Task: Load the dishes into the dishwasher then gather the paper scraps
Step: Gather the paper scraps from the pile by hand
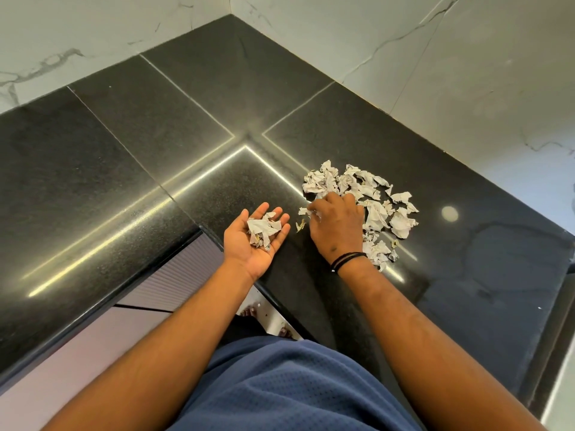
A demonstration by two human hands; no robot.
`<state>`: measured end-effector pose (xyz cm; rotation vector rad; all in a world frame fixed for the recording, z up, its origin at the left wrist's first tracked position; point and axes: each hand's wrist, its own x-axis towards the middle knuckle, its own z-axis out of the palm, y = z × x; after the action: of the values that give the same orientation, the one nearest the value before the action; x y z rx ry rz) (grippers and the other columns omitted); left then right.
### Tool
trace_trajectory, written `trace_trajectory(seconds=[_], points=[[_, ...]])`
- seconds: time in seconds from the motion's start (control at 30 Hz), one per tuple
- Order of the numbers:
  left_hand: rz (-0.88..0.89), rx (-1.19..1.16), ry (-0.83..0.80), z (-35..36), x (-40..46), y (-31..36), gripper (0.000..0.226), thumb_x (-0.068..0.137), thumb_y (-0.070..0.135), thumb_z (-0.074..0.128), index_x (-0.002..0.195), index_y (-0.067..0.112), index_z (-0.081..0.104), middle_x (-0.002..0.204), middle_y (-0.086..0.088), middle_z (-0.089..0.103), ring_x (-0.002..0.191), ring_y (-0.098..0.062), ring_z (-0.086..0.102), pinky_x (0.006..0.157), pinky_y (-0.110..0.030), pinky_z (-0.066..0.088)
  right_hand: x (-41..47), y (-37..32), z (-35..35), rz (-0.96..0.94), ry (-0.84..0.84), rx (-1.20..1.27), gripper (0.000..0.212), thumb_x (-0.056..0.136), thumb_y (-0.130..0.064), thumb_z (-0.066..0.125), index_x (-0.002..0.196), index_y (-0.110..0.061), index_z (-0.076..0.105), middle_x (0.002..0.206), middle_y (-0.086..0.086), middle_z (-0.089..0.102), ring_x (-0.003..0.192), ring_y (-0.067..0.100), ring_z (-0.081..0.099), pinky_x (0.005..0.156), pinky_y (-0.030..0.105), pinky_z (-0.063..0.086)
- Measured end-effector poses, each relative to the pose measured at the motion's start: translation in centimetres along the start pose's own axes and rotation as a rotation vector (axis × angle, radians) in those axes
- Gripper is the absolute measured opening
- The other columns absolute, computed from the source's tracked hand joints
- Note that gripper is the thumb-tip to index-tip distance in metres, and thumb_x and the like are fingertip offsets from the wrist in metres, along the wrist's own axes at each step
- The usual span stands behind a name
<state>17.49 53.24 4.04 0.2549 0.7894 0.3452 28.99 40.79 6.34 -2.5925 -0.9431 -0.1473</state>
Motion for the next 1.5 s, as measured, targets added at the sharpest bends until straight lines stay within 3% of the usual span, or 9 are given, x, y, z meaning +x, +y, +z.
trace_trajectory(seconds=[0.27, 0.4, 0.53, 0.7, 0.8, 0.93, 1.23, 1.37, 1.5], points=[[-0.036, -0.024, -0.062, -0.1, 0.2, 0.0, 0.047, 0.105, 0.043, 0.042, 0.133, 0.01, 0.061, 0.134, -0.023, 0.063, 0.121, -0.038, 0.063, 0.11, -0.053, 0.044, -2.7, -6.1, 0.1, -0.245, -0.101, 0.349, 0.018, 0.081, -0.028, 0.072, 0.098, -0.026, 0.074, 0.092, -0.004, 0.066, 0.084, 0.024, 0.053, 0.068, 0.041, 0.047], [-0.017, -0.06, -0.087, -0.7, 0.2, 0.5, 0.045, 0.105, 0.041, 0.041, 0.126, 0.009, 0.065, 0.125, -0.023, 0.068, 0.112, -0.039, 0.068, 0.098, -0.053, 0.054, -1.7, -4.9, 0.4, -0.124, -0.058, 0.439, 0.027, 0.085, -0.025, 0.066, 0.11, -0.02, 0.073, 0.102, 0.001, 0.065, 0.094, 0.023, 0.054, 0.079, 0.036, 0.047], [-0.014, -0.088, -0.092, -1.1, 0.3, 0.7, 0.046, 0.106, 0.041, 0.039, 0.129, 0.009, 0.062, 0.13, -0.024, 0.065, 0.117, -0.044, 0.064, 0.095, -0.058, 0.052, 0.9, -1.8, 0.8, -0.06, -0.134, 0.303, 0.032, 0.085, -0.006, 0.063, 0.116, -0.005, 0.07, 0.112, 0.013, 0.062, 0.106, 0.032, 0.055, 0.093, 0.041, 0.049], [0.004, -0.123, -0.094, -1.0, 0.3, 0.9, 0.047, 0.106, 0.041, 0.038, 0.128, 0.008, 0.062, 0.129, -0.025, 0.066, 0.114, -0.044, 0.066, 0.093, -0.056, 0.054, 0.7, -0.9, 1.4, -0.24, -0.444, 0.05, 0.034, 0.087, -0.016, 0.062, 0.12, -0.008, 0.066, 0.131, 0.013, 0.052, 0.121, 0.032, 0.045, 0.097, 0.04, 0.048], [0.007, -0.134, -0.085, -0.9, 0.3, 0.8, 0.047, 0.106, 0.041, 0.037, 0.129, 0.008, 0.062, 0.13, -0.025, 0.065, 0.116, -0.045, 0.064, 0.093, -0.056, 0.053, 0.0, -1.1, 2.0, -0.297, -0.339, -0.045, 0.011, 0.091, -0.005, 0.059, 0.093, -0.006, 0.069, 0.11, 0.012, 0.055, 0.102, 0.032, 0.048, 0.072, 0.043, 0.053], [0.008, -0.13, -0.077, -0.6, 0.2, 0.8, 0.047, 0.106, 0.04, 0.038, 0.129, 0.007, 0.062, 0.13, -0.026, 0.065, 0.118, -0.044, 0.062, 0.093, -0.056, 0.053, 0.1, -0.8, 2.6, -0.287, -0.234, -0.023, 0.013, 0.084, 0.006, 0.064, 0.073, 0.0, 0.067, 0.085, 0.015, 0.058, 0.081, 0.034, 0.054, 0.054, 0.039, 0.047], [-0.044, -0.067, -0.028, 0.0, -0.3, 0.0, 0.041, 0.106, 0.036, 0.041, 0.118, 0.006, 0.066, 0.108, -0.019, 0.073, 0.094, -0.031, 0.071, 0.091, -0.042, 0.056, -0.4, -5.8, -0.4, -0.168, -0.056, 0.48, 0.016, 0.085, -0.001, 0.065, 0.085, -0.01, 0.079, 0.086, 0.008, 0.07, 0.08, 0.026, 0.063, 0.071, 0.038, 0.054], [-0.101, -0.07, -0.043, -0.2, -0.5, -0.5, 0.043, 0.105, 0.037, 0.045, 0.111, 0.003, 0.072, 0.11, -0.012, 0.068, 0.109, -0.027, 0.065, 0.114, -0.038, 0.042, -1.3, -7.3, -0.2, -0.286, -0.09, 0.437, 0.015, 0.084, -0.006, 0.067, 0.094, -0.011, 0.078, 0.099, 0.007, 0.072, 0.093, 0.029, 0.059, 0.079, 0.032, 0.047], [-0.041, -0.05, -0.067, -0.3, -0.3, 0.0, 0.039, 0.104, 0.036, 0.043, 0.116, 0.006, 0.065, 0.121, -0.021, 0.068, 0.101, -0.037, 0.071, 0.097, -0.047, 0.054, -0.5, -3.7, -0.9, -0.118, 0.013, 0.447, 0.022, 0.085, 0.002, 0.064, 0.099, -0.01, 0.076, 0.101, 0.007, 0.071, 0.096, 0.025, 0.062, 0.087, 0.031, 0.046]])
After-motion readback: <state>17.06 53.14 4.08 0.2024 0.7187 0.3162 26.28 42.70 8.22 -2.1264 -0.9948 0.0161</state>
